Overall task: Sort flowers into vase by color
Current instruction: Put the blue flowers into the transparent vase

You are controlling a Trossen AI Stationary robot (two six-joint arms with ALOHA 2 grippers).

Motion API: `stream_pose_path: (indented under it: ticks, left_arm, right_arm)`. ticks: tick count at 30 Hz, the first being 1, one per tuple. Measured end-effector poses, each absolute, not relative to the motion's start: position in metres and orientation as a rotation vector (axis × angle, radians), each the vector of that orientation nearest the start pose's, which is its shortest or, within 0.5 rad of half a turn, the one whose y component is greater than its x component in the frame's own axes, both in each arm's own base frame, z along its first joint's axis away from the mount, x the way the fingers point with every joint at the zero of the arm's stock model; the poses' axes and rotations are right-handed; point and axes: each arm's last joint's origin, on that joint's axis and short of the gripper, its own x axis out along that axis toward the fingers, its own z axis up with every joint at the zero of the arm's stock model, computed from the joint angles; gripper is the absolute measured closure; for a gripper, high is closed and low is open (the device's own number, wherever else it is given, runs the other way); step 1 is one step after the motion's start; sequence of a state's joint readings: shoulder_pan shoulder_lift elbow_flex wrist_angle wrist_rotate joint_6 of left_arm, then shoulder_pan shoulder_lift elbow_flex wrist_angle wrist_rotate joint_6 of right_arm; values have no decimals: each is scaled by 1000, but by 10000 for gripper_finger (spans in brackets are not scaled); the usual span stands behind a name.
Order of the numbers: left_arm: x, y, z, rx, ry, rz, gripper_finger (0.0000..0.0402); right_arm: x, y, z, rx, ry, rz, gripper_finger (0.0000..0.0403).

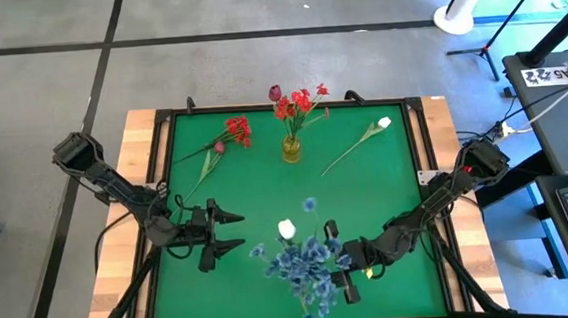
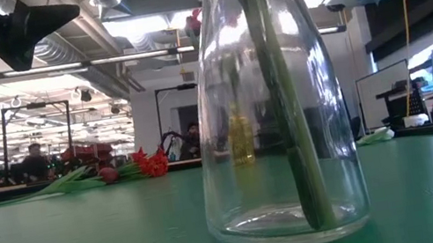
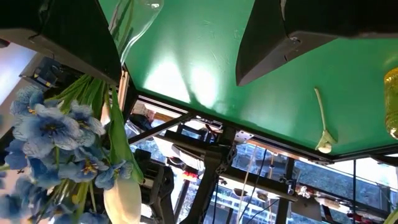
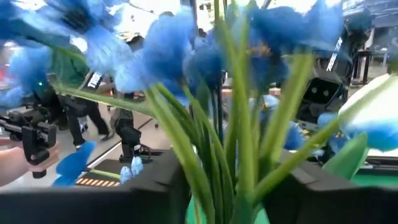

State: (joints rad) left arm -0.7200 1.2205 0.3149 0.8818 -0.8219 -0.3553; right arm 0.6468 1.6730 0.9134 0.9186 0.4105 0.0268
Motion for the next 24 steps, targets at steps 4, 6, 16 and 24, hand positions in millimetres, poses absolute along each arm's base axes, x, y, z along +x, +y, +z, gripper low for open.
stream_pose_path:
  ticks: [4,6,16,24]
  left_arm:
    - [176,-126,194,-339,-2,104,90]
    - [176,-126,194,-339,-1,104,90]
    - [176,-126,194,-338,0,104,90]
    - [176,-126,193,-335,0,111,90]
  right_arm:
    - [293,207,254,132,-85,241,170]
    - [291,205,255,143,-54,244,145]
    - [275,195,266,212,126,280,74]
    - [264,189,266,254,284,293,64]
